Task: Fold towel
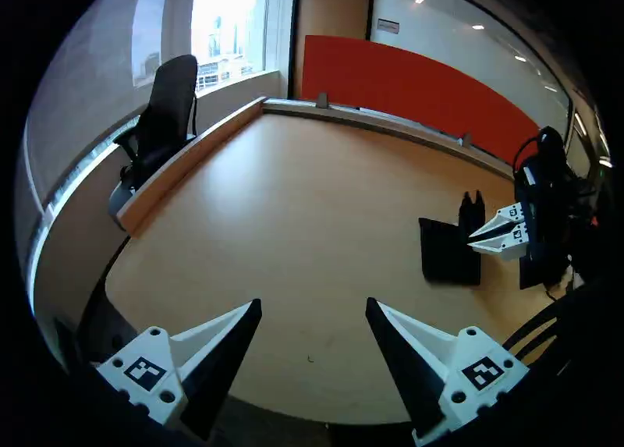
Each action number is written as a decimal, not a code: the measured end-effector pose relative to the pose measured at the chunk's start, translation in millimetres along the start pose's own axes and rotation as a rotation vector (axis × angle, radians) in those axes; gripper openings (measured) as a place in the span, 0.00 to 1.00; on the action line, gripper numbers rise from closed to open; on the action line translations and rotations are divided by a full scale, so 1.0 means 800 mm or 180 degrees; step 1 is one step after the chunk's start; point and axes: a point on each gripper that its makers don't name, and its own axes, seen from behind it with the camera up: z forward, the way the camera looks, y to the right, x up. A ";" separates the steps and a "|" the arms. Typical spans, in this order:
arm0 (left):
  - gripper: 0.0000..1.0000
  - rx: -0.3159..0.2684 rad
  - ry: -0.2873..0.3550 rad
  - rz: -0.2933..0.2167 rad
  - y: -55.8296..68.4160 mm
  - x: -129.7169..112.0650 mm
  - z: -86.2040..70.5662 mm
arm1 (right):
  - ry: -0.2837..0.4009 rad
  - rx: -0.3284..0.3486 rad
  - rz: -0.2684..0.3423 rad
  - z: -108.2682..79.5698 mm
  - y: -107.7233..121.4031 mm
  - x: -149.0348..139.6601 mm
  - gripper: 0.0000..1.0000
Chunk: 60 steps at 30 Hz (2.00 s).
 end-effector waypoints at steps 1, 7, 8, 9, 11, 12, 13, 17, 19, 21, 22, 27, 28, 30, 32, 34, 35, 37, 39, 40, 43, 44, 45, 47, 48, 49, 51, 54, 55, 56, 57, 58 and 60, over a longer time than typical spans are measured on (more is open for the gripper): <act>0.99 0.0016 -0.0003 -0.0014 -0.003 -0.002 -0.001 | -0.0020 0.0025 0.0002 0.006 -0.002 -0.002 0.06; 0.99 0.0084 -0.0005 -0.0069 -0.016 -0.007 -0.008 | -0.0110 0.0114 0.0039 0.027 -0.009 -0.011 0.05; 0.99 0.0092 -0.0002 -0.0073 -0.018 -0.007 -0.009 | -0.0118 0.0120 0.0046 0.028 -0.009 -0.012 0.05; 0.99 0.0094 -0.0001 -0.0074 -0.018 -0.007 -0.009 | -0.0119 0.0122 0.0049 0.028 -0.009 -0.012 0.05; 0.99 0.0096 -0.0001 -0.0074 -0.018 -0.007 -0.008 | -0.0118 0.0124 0.0053 0.028 -0.009 -0.011 0.05; 0.99 0.0094 -0.0001 -0.0072 -0.018 -0.007 -0.008 | -0.0118 0.0124 0.0051 0.027 -0.008 -0.011 0.05; 0.99 0.0092 -0.0001 -0.0070 -0.017 -0.007 -0.007 | -0.0118 0.0124 0.0049 0.027 -0.008 -0.011 0.05; 0.99 0.0078 0.0004 -0.0052 -0.014 -0.006 -0.005 | -0.0109 0.0121 0.0046 0.024 -0.007 -0.009 0.05; 0.99 0.0072 0.0008 -0.0041 -0.012 -0.004 -0.004 | -0.0097 0.0125 0.0051 0.022 -0.007 -0.007 0.05; 0.99 0.0067 0.0013 -0.0031 -0.011 -0.003 -0.004 | -0.0087 0.0126 0.0058 0.021 -0.007 -0.006 0.05; 0.99 0.0066 0.0014 -0.0028 -0.010 -0.003 -0.003 | -0.0085 0.0123 0.0061 0.020 -0.006 -0.007 0.05; 0.99 0.0064 0.0020 -0.0022 -0.009 -0.001 -0.003 | -0.0079 0.0113 0.0083 0.017 -0.004 -0.009 0.06; 0.99 0.0063 0.0021 -0.0023 -0.008 -0.001 -0.003 | -0.0077 0.0110 0.0089 0.016 -0.004 -0.009 0.07; 0.99 0.0062 0.0021 -0.0022 -0.008 -0.001 -0.003 | -0.0072 0.0107 0.0105 0.015 -0.004 -0.010 0.12; 0.99 0.0062 0.0019 -0.0017 -0.007 -0.001 -0.003 | -0.0069 0.0111 0.0124 0.013 -0.004 -0.011 0.24; 0.99 0.0060 0.0021 -0.0012 -0.007 -0.001 -0.003 | -0.0071 0.0109 0.0149 0.012 -0.004 -0.012 0.45; 0.99 0.0060 0.0023 -0.0009 -0.006 -0.001 -0.003 | -0.0072 0.0108 0.0163 0.011 -0.003 -0.013 0.55; 0.99 0.0055 0.0027 -0.0004 -0.005 0.000 -0.003 | -0.0067 0.0098 0.0187 0.010 -0.002 -0.014 0.67; 0.99 0.0050 0.0030 0.0000 -0.004 0.001 -0.003 | -0.0063 0.0082 0.0212 0.008 -0.001 -0.015 0.70; 0.99 0.0048 0.0031 0.0002 -0.003 0.002 -0.002 | -0.0063 0.0070 0.0224 0.007 -0.001 -0.016 0.70; 1.00 0.0041 0.0033 0.0008 -0.001 0.003 -0.002 | -0.0066 0.0041 0.0268 0.005 0.000 -0.021 0.71; 1.00 0.0039 0.0034 0.0010 -0.001 0.003 -0.002 | -0.0069 0.0032 0.0285 0.004 -0.001 -0.023 0.71; 1.00 0.0037 0.0034 0.0013 0.000 0.003 -0.001 | -0.0073 0.0024 0.0302 0.003 -0.001 -0.025 0.71; 0.99 0.0034 0.0035 0.0020 0.001 0.004 -0.001 | -0.0084 0.0005 0.0337 0.001 -0.002 -0.031 0.71; 0.99 0.0031 0.0036 0.0024 0.002 0.005 -0.001 | -0.0091 -0.0004 0.0356 0.000 -0.002 -0.034 0.71; 0.99 0.0028 0.0038 0.0029 0.003 0.005 -0.001 | -0.0099 -0.0013 0.0376 -0.001 -0.003 -0.038 0.71; 0.99 0.0024 0.0041 0.0040 0.004 0.006 0.000 | -0.0120 -0.0035 0.0421 -0.004 -0.004 -0.046 0.71; 0.99 0.0017 0.0041 0.0056 0.006 0.007 0.001 | -0.0157 -0.0069 0.0493 -0.008 -0.006 -0.060 0.71; 0.99 0.0015 0.0041 0.0060 0.007 0.008 0.001 | -0.0168 -0.0079 0.0515 -0.009 -0.006 -0.065 0.71; 0.99 0.0011 0.0041 0.0065 0.007 0.008 0.001 | -0.0180 -0.0089 0.0540 -0.011 -0.007 -0.070 0.71; 0.99 0.0007 0.0040 0.0068 0.008 0.008 0.002 | -0.0192 -0.0099 0.0561 -0.013 -0.008 -0.075 0.71; 0.99 0.0003 0.0039 0.0070 0.009 0.008 0.002 | -0.0206 -0.0109 0.0580 -0.014 -0.009 -0.079 0.71; 0.99 -0.0006 0.0038 0.0074 0.010 0.009 0.003 | -0.0236 -0.0127 0.0615 -0.018 -0.010 -0.090 0.71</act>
